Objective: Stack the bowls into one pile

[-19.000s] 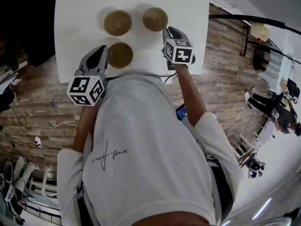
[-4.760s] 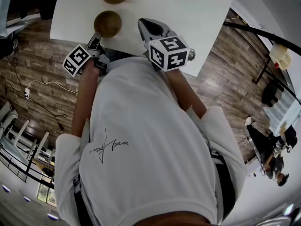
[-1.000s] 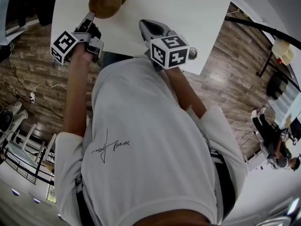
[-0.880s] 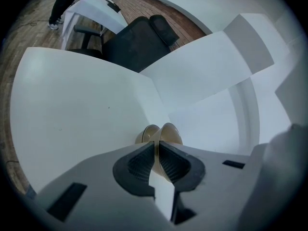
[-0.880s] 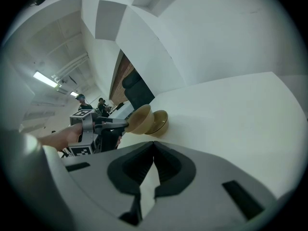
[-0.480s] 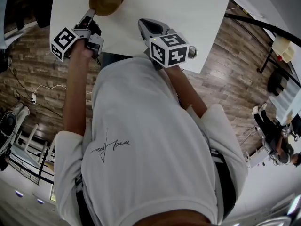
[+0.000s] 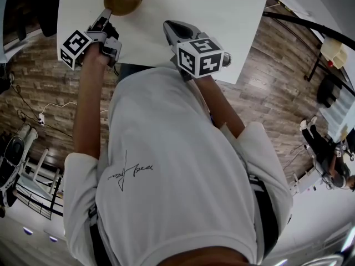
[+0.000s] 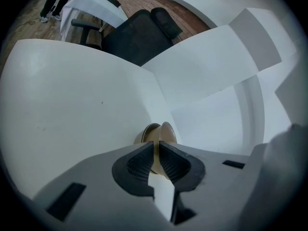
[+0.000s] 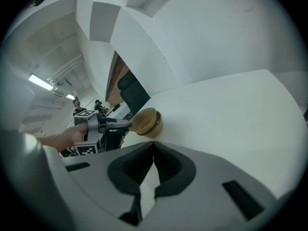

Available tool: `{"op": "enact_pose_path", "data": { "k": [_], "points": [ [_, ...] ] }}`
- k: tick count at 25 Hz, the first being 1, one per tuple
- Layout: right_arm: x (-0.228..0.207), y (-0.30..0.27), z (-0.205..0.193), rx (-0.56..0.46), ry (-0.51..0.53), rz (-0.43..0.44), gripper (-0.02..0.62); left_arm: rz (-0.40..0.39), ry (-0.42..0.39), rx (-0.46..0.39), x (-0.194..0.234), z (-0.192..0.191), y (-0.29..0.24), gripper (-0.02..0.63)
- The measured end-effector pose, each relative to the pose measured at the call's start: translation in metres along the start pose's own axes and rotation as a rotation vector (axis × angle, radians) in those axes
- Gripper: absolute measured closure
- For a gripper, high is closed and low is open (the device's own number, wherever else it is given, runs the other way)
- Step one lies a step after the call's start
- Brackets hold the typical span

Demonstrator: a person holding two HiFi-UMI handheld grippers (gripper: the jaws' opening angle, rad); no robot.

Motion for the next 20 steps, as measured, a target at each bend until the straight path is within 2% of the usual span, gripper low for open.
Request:
{"op": "enact_pose_path", "data": {
  "k": [12, 20],
  "points": [
    [-0.0026, 0.0008, -0.0014, -0.006, -0.014, -0.007, 0.584, -0.002, 0.03, 0.004, 0.0048, 0.001, -0.0041, 0.569],
    [-0.0074, 0.0028, 0.0007, -0.008, -0.014, -0.008, 0.584, 0.007, 0.022, -0.007, 0.0033, 0.0004, -0.0053, 0.568]
  ]
}}
Point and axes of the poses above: the fingertips, and each gripper's own axes: y backward along the fingers, x to its left, z out of its top, the point moved 3 cm from there along y, backward along the fingers, and after that the axes turned 3 degrees about -y, right-handed, at the moved point
